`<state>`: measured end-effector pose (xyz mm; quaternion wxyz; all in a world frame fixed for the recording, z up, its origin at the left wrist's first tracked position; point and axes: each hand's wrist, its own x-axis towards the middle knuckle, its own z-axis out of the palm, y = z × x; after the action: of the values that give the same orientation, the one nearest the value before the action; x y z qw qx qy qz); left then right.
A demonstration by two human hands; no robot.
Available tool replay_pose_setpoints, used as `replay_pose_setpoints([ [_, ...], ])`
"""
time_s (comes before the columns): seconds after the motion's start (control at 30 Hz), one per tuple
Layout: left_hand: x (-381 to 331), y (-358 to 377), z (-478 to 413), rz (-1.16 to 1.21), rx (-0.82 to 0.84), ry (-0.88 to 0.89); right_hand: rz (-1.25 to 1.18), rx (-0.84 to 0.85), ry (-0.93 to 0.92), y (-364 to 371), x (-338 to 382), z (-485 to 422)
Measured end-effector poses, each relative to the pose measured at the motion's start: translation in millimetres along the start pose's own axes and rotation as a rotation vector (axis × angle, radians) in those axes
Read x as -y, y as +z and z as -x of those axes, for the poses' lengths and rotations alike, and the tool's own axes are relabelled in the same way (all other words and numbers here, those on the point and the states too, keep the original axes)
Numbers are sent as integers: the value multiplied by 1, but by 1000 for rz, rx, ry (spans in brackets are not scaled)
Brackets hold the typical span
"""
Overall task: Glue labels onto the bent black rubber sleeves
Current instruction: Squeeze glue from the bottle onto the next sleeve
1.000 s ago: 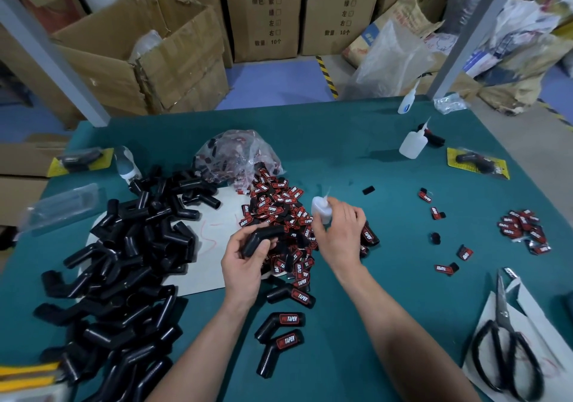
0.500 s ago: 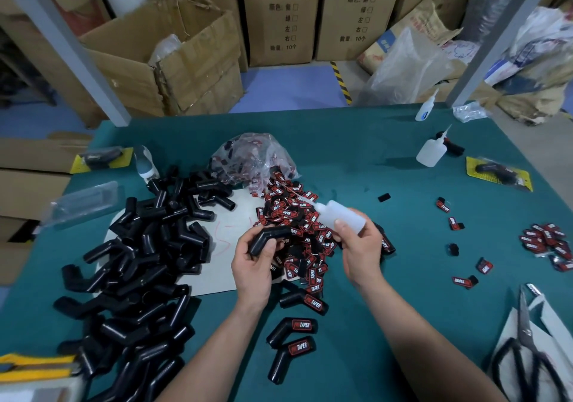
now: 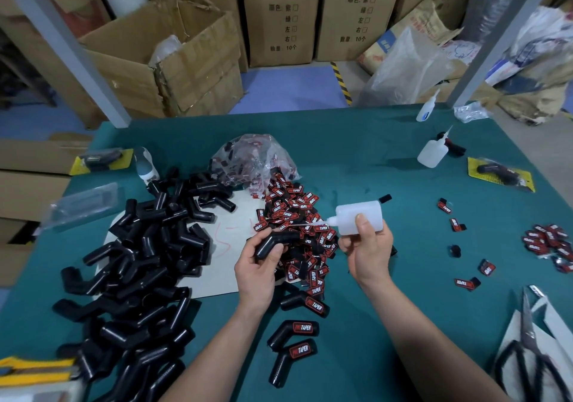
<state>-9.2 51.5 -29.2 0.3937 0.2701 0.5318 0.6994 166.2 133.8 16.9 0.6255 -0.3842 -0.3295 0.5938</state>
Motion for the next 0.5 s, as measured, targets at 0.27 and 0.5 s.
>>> replay_pose_setpoints([
  [0.27,-1,2,6,-84,-24,98,33,-89,-81,3,2,5],
  [0.5,-4,3,7,-136,-1,151,169,-115,-193,1,1,8],
])
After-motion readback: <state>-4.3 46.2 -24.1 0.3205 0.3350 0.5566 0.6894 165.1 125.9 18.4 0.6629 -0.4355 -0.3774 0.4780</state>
